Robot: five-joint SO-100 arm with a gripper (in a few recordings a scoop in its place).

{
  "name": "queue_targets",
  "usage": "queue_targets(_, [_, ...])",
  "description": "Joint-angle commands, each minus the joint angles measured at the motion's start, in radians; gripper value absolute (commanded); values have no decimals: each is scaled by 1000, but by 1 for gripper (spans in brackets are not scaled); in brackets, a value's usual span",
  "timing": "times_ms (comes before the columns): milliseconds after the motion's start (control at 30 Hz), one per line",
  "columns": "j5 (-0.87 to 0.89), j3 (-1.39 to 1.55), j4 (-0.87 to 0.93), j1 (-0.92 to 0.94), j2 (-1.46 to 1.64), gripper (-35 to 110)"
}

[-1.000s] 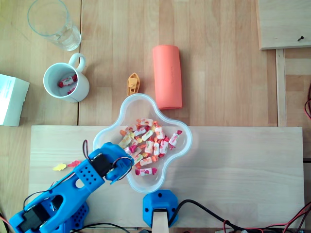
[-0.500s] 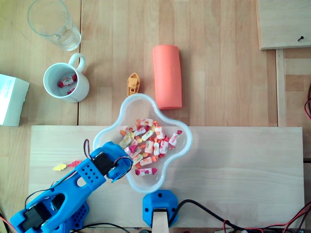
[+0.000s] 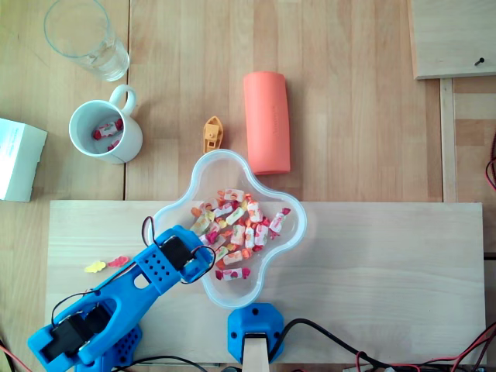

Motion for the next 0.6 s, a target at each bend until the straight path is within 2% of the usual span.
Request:
queue_targets(0, [11, -29, -8, 9, 12, 18])
queue_targets(200, [11, -26, -101, 6, 12, 18])
queue_targets(567, [11, -25, -112, -6, -6, 18])
